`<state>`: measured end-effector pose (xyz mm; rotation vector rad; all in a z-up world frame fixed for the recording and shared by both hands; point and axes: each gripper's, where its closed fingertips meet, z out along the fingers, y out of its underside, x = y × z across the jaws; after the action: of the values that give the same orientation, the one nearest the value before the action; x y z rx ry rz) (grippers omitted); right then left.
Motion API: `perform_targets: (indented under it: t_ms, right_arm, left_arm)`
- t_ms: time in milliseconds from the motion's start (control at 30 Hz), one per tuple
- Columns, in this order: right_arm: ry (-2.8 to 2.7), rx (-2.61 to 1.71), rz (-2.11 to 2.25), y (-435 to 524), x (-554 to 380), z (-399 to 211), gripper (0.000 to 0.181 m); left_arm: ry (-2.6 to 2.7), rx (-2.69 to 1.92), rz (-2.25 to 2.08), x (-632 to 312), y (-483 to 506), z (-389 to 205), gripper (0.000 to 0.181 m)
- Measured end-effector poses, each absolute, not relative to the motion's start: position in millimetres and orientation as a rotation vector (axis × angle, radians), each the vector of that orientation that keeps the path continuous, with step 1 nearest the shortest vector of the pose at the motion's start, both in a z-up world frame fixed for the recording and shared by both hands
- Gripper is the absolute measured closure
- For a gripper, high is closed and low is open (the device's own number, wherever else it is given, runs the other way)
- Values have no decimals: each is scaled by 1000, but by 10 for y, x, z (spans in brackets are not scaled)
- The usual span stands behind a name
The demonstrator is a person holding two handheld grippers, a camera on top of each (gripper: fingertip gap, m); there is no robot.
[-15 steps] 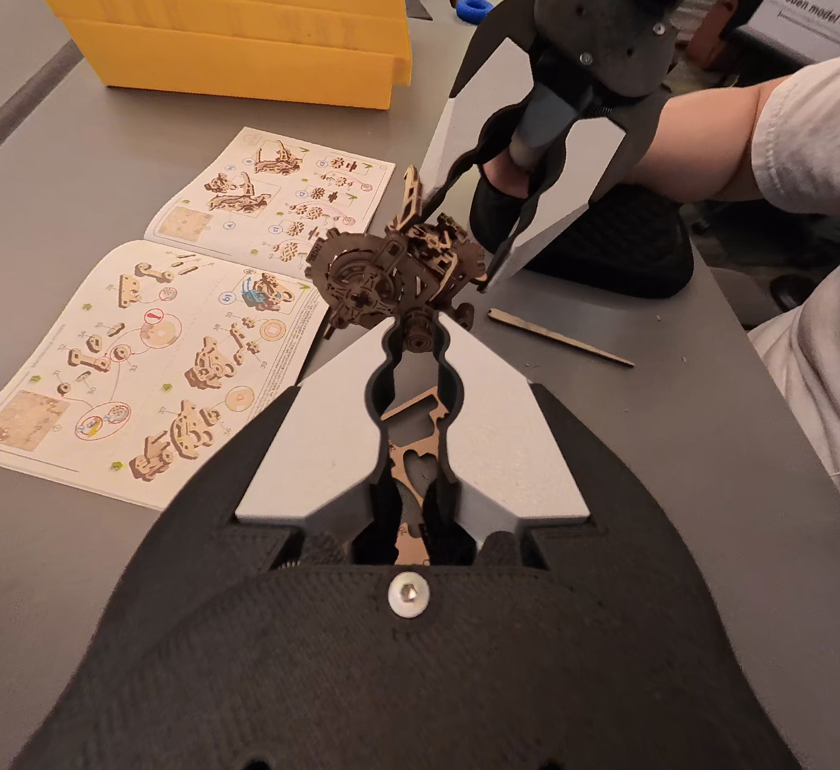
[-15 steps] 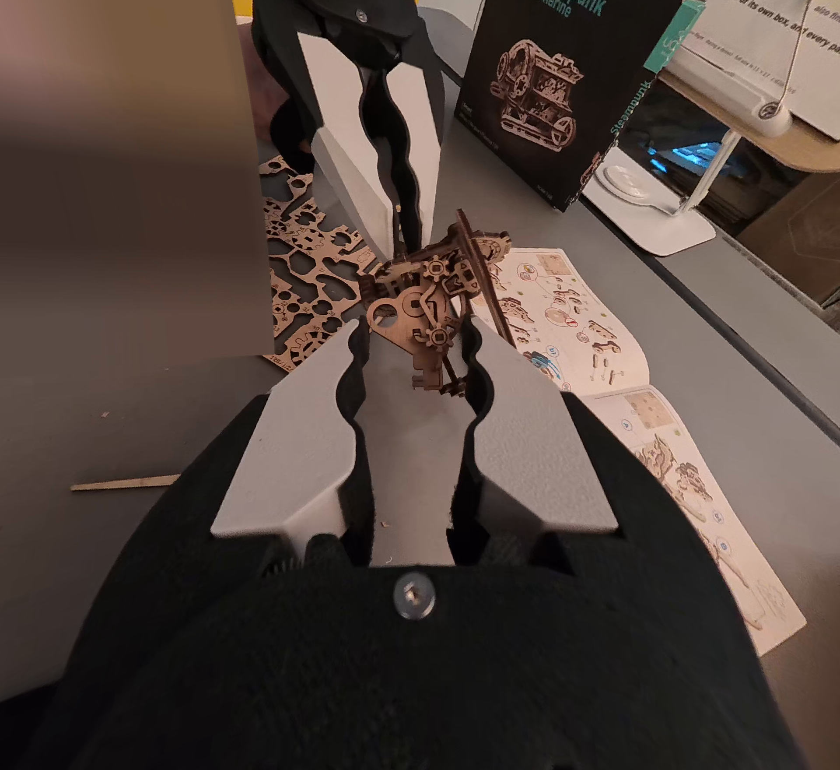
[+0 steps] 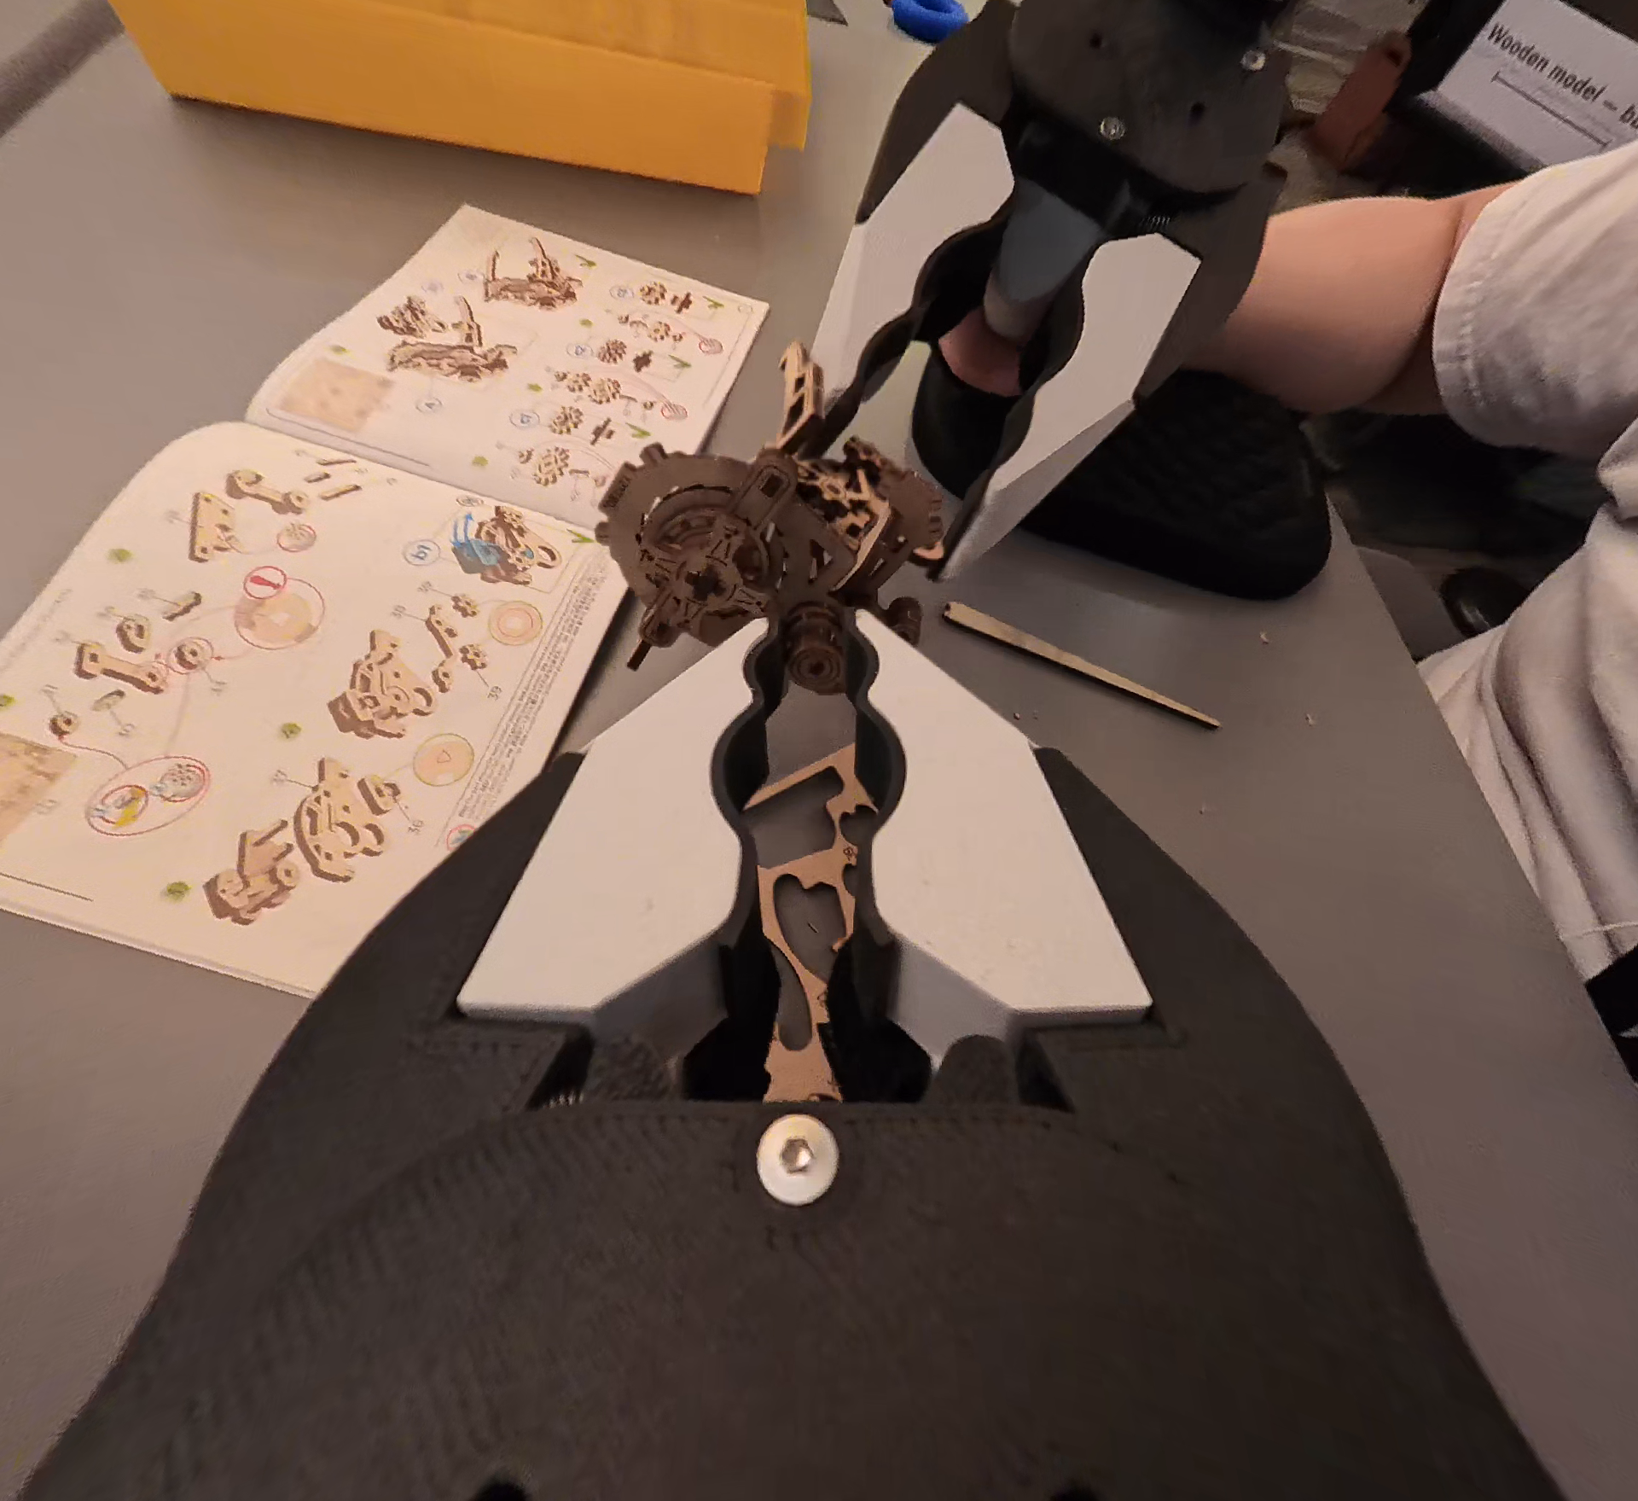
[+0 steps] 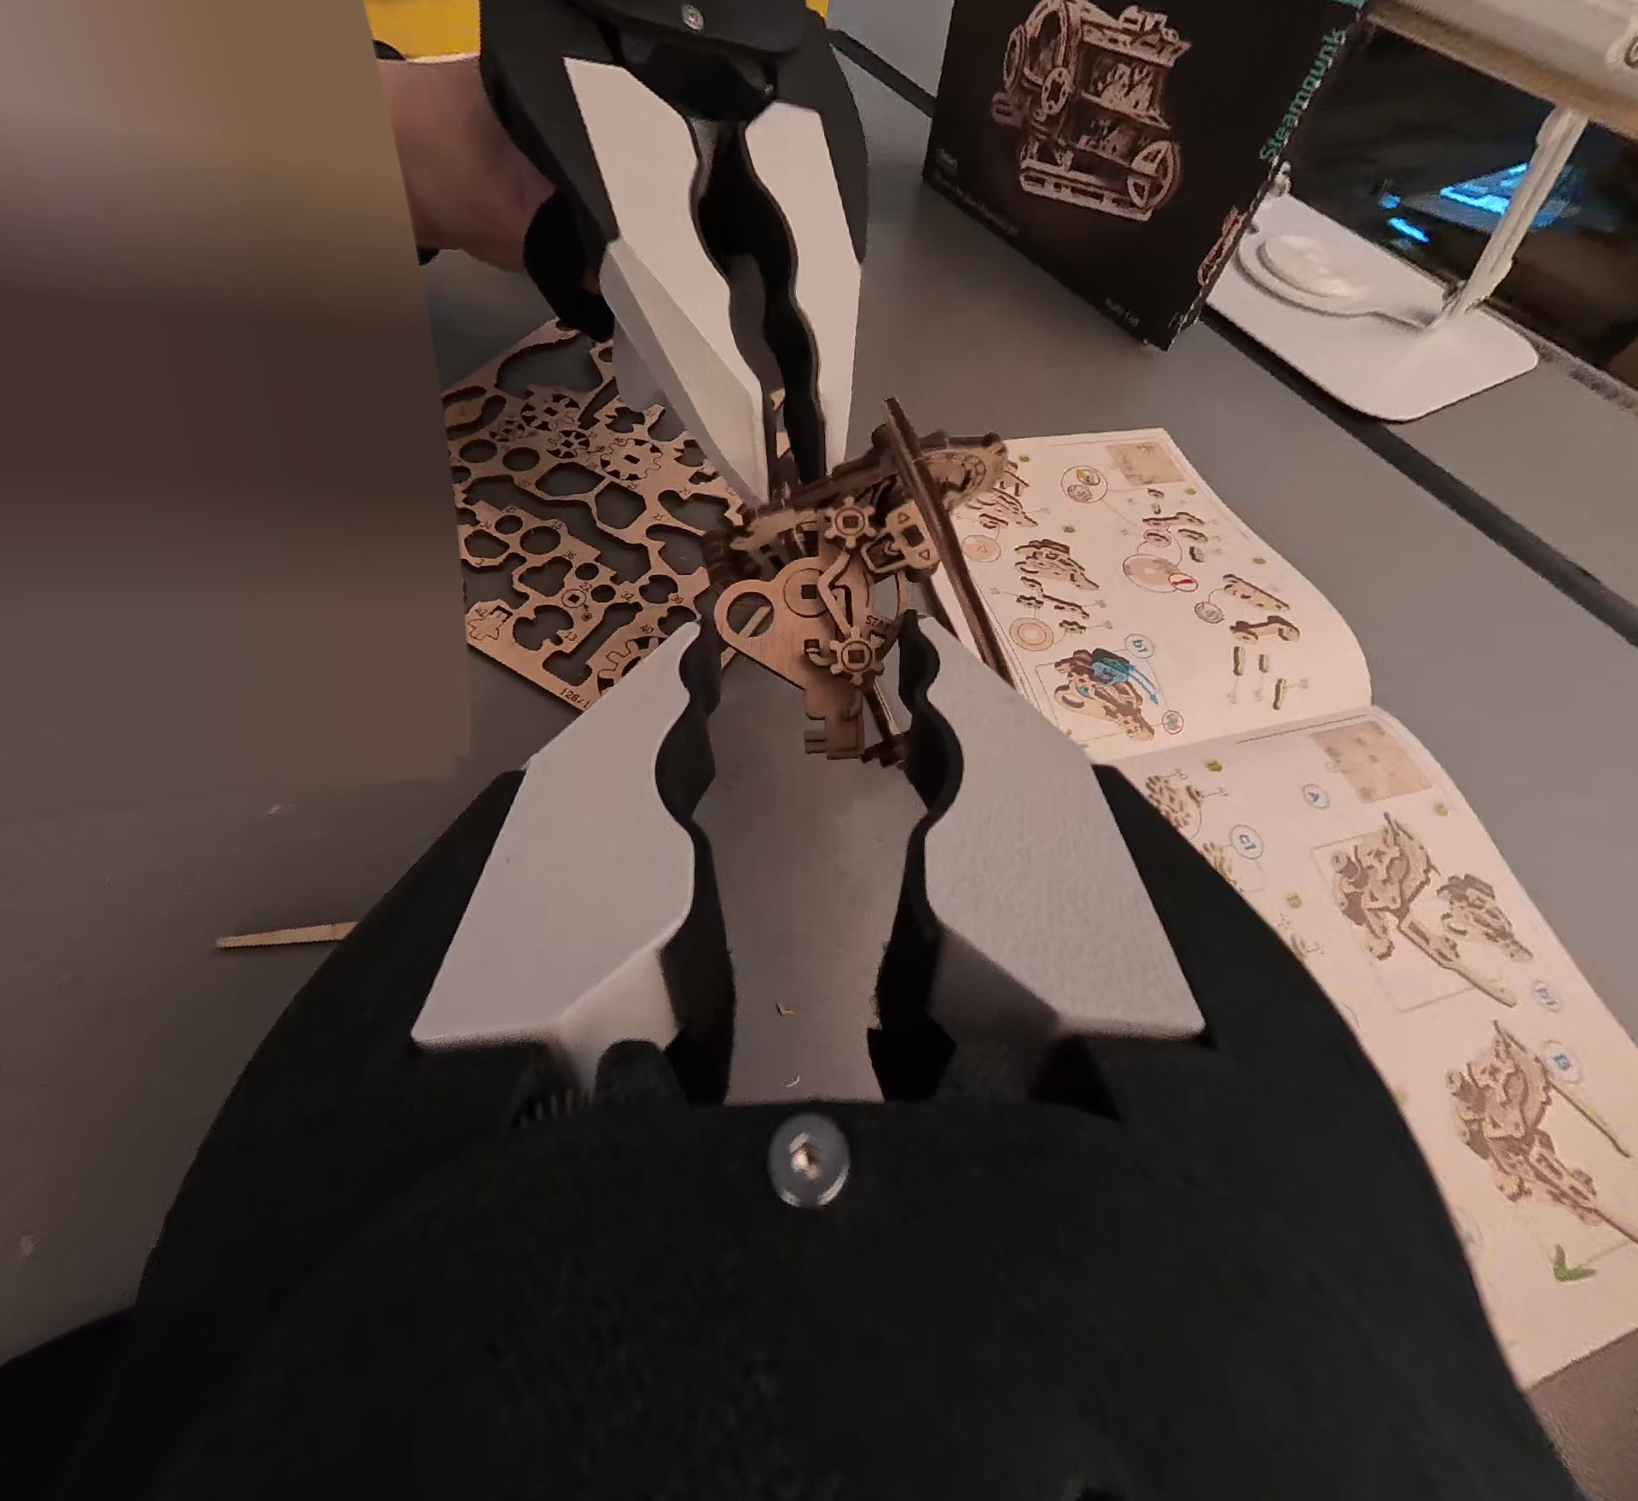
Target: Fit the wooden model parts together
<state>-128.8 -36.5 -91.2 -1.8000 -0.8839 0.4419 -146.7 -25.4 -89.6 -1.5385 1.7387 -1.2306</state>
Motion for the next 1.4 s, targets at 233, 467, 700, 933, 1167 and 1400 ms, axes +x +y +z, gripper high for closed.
perform_targets:
  t_ms: [233, 467, 700, 933, 1167, 1400]
  right_arm:
    - [-856, -1876, 480, -343, -1268, -1003, 142]
    - [-841, -1917, 543, -358, -1277, -1033, 142]
    - [-804, -1956, 594, -358, -1270, -1048, 142]
    - [-779, -1949, 576, -342, -1254, -1005, 142]
    - [-741, -1997, 611, -347, -1266, -1049, 142]
    - [-710, -2035, 733, -368, -1288, -1100, 142]
  left_arm:
    - [1782, -1525, -1077, -1451, -243, -1006, 153]
    - [1780, -1480, -963, -1445, -195, -1009, 162]
    - [1777, -1488, -893, -1428, -195, -983, 154]
    - [1712, -1461, -801, -1392, -131, -906, 158]
    - [1676, -1409, -709, -1363, -96, -858, 144]
    - [1755, -1400, -847, -1358, -273, -954, 173]
